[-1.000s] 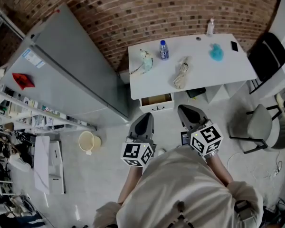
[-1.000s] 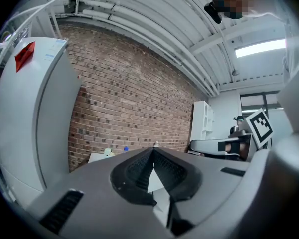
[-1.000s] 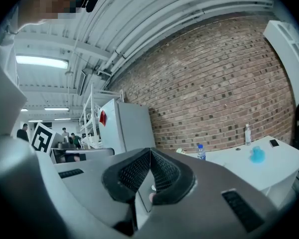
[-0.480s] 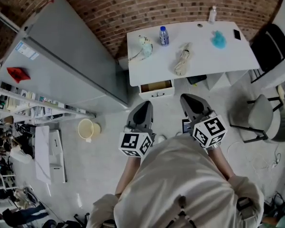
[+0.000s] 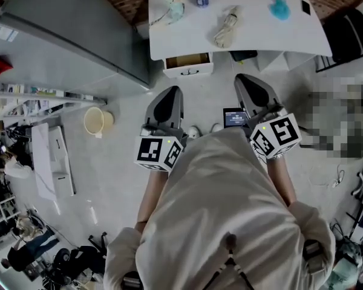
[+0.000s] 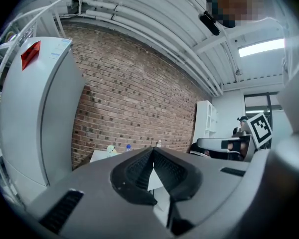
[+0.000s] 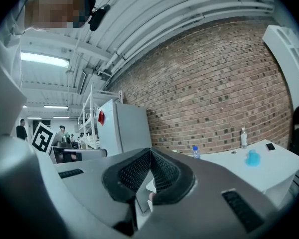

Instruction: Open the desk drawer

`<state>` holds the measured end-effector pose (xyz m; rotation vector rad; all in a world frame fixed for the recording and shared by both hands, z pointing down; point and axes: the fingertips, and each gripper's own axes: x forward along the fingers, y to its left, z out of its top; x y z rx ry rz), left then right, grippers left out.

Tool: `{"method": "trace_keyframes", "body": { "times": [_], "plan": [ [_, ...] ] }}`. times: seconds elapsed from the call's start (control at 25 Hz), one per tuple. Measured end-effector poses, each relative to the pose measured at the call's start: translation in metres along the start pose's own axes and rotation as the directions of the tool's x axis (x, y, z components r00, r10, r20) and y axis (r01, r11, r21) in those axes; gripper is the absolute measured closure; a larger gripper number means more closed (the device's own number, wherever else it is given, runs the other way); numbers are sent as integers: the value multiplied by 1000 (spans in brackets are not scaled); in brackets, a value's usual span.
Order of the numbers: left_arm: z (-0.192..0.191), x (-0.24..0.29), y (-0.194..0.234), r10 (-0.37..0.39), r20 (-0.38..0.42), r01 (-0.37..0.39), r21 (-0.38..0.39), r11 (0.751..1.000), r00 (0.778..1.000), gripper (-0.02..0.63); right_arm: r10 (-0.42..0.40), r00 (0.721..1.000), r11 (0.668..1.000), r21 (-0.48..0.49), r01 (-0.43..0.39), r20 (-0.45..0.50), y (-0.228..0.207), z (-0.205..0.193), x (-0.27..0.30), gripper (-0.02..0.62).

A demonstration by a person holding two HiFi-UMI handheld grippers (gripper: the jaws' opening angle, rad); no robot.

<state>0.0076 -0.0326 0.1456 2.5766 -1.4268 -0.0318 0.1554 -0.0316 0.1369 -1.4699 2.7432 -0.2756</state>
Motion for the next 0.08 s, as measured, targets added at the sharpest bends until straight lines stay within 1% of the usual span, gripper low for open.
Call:
{"method": "trace_keyframes", "body": {
  "times": [0.08],
  "plan": [
    [-3,0,3,16,6,-16,-7,1000,1000,598,10,1000,1000,-11,-10,5,-3,-2,0,569]
  ]
}}
